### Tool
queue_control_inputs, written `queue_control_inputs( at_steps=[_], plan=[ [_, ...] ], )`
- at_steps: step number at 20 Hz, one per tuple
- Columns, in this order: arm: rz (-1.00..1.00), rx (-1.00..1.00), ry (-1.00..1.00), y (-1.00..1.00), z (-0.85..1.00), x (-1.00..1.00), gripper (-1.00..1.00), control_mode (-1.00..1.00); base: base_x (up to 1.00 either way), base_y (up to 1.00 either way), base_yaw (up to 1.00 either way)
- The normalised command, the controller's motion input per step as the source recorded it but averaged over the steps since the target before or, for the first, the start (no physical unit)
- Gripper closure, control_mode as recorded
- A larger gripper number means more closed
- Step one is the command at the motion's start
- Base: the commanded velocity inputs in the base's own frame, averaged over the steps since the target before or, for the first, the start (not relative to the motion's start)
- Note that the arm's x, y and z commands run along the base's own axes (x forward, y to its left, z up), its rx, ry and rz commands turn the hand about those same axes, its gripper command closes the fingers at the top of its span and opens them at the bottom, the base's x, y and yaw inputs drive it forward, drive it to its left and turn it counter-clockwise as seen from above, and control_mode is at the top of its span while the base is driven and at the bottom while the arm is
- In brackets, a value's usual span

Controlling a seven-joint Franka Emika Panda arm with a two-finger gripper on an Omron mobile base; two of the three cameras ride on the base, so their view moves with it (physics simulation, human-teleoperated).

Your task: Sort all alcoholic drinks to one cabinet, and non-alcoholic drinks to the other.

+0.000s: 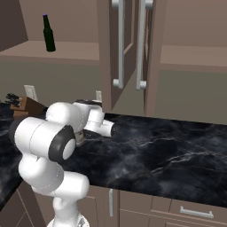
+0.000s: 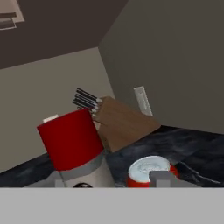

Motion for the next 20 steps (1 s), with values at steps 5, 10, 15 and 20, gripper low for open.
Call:
queue_control_inputs(
  at_steps=[5, 10, 15, 20],
  plan=[
    [0.00, 0.00, -0.05, 0.00, 0.10, -0.17, 1.00, -1.00, 0.00, 0.00, 0.00],
    [0.00, 0.00, -0.15, 0.00, 0.63, -0.44, 1.00, -1.00, 0.00, 0.00, 0.00],
    [-0.02, -0.02, -0.17, 0.00, 1.00, -0.49, 1.00, -1.00, 0.00, 0.00, 0.00],
    [-0.09, -0.07, -0.10, 0.00, 1.00, -0.55, 1.00, -1.00, 0.00, 0.00, 0.00]
  ],
)
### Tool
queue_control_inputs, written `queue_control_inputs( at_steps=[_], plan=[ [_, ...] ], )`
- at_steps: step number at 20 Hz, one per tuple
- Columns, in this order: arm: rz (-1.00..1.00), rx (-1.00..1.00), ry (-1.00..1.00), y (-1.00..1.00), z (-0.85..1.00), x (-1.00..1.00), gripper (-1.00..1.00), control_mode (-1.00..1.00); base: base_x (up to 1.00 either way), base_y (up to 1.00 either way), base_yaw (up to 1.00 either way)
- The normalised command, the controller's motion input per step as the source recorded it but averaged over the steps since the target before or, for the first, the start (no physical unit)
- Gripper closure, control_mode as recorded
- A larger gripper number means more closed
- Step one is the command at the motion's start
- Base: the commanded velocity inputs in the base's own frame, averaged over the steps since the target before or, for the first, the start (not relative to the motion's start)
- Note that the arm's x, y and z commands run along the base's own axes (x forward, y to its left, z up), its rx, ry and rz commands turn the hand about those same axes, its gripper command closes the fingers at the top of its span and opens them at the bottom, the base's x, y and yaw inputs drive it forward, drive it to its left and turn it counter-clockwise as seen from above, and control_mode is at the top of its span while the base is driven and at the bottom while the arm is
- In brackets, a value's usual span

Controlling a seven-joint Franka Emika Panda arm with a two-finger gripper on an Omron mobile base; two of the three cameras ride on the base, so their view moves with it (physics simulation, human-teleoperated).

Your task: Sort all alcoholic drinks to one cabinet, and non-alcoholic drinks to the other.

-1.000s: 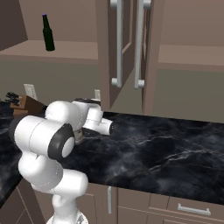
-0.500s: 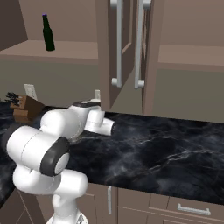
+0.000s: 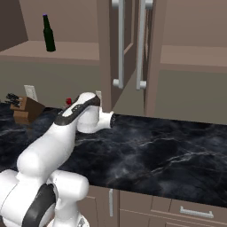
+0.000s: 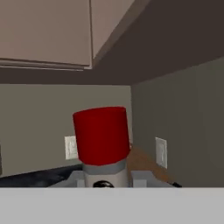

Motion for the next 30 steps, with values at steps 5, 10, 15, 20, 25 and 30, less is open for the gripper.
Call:
queue_control_inputs(
  at_steps=[5, 10, 15, 20, 25, 30],
  plan=[
    [-0.25, -0.08, -0.02, 0.00, 0.91, -0.61, 1.00, -1.00, 0.00, 0.00, 0.00],
    [-0.28, -0.05, 0.00, 0.00, 0.85, -0.52, 1.00, -1.00, 0.00, 0.00, 0.00],
    [-0.30, -0.04, 0.00, 0.00, 0.79, -0.45, 1.00, -1.00, 0.00, 0.00, 0.00],
    [-0.28, -0.05, 0.00, 0.00, 0.90, -0.23, 1.00, -1.00, 0.00, 0.00, 0.00],
    [-0.25, -0.05, 0.00, 0.00, 0.86, -0.14, 1.00, -1.00, 0.00, 0.00, 0.00],
    [-0.18, -0.03, 0.00, -0.03, 0.66, 0.00, 1.00, -1.00, 0.00, 0.00, 0.00]
  ],
)
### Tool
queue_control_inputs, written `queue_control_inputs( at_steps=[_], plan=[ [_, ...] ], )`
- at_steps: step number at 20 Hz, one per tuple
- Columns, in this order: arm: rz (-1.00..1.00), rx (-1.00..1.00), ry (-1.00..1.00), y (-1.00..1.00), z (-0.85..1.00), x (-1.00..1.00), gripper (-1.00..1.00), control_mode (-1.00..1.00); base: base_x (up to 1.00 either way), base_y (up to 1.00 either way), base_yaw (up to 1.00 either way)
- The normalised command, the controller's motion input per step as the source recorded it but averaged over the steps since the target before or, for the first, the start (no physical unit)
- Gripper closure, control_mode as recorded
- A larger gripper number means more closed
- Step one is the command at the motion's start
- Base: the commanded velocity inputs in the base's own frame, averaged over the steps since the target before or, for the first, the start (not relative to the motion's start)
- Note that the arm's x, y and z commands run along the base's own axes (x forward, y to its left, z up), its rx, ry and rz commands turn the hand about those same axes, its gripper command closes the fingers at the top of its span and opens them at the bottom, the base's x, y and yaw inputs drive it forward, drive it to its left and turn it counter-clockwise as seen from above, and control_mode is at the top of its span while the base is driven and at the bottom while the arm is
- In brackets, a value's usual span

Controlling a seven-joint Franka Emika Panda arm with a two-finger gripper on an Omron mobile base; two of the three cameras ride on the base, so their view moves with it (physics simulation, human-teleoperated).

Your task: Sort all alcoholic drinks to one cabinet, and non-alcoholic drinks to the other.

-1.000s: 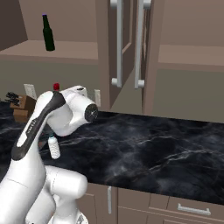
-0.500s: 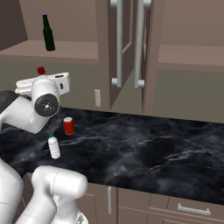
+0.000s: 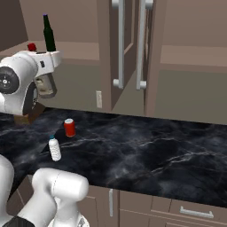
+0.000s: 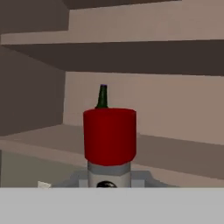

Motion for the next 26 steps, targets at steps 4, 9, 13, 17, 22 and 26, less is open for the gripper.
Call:
queue_control_inputs(
  at_steps=[4, 9, 13, 17, 22, 26],
  plan=[
    [-0.09, 0.00, 0.00, -0.20, 0.60, 0.01, 1.00, -1.00, 0.00, 0.00, 0.00],
    [-0.07, 0.00, 0.00, -0.29, 0.49, 0.09, 1.00, -1.00, 0.00, 0.00, 0.00],
    [-0.04, 0.00, 0.00, -0.31, 0.12, 0.27, 1.00, -1.00, 0.00, 0.00, 0.00],
    [-0.01, 0.00, 0.00, -0.21, 0.00, 0.48, 1.00, -1.00, 0.00, 0.00, 0.00],
    [0.00, 0.00, 0.00, -0.14, 0.00, 0.49, 1.00, -1.00, 0.00, 0.00, 0.00],
    [0.00, 0.00, -0.02, -0.03, 0.00, 0.42, 1.00, -1.00, 0.00, 0.00, 0.00]
  ],
)
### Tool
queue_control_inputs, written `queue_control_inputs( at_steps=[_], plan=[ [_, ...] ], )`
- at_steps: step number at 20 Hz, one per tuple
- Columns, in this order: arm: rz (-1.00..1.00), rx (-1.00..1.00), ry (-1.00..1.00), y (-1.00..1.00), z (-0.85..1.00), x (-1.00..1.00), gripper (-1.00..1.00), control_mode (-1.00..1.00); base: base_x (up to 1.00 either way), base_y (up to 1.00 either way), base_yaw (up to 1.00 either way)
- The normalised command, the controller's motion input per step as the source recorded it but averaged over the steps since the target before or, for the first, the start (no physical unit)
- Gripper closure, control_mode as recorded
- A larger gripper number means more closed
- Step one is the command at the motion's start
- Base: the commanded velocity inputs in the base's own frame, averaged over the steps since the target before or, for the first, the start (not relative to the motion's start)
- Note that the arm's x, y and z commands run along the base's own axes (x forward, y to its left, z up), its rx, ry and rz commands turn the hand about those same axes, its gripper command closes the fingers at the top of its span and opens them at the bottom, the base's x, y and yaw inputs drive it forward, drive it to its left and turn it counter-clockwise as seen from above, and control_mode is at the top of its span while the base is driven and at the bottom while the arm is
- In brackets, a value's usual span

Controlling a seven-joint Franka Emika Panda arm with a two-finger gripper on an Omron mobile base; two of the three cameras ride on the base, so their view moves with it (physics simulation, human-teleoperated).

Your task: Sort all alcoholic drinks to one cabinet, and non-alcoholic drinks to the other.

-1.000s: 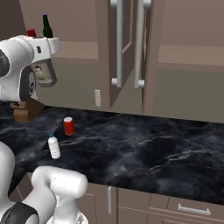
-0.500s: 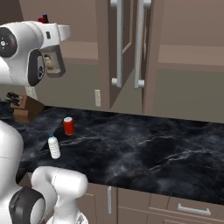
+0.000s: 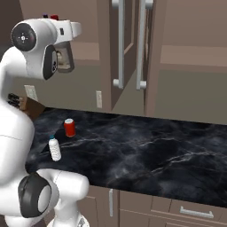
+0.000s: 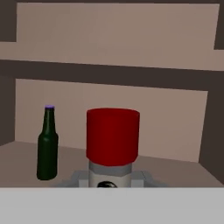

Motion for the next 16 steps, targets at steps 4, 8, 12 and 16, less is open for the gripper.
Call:
queue_control_inputs(
  at_steps=[4, 8, 12, 16],
  plan=[
    [0.00, 0.01, 0.00, 0.00, 0.00, 0.50, 1.00, -1.00, 0.00, 0.00, 0.00],
    [0.00, 0.03, -0.01, 0.00, 0.00, 0.55, 1.00, -1.00, 0.00, 0.00, 0.00],
    [0.00, 0.04, -0.04, 0.00, 0.07, 0.55, 1.00, -1.00, 0.00, 0.00, 0.00],
    [0.00, 0.02, -0.06, 0.00, 0.07, 0.42, 1.00, -1.00, 0.00, 0.00, 0.00]
  ],
)
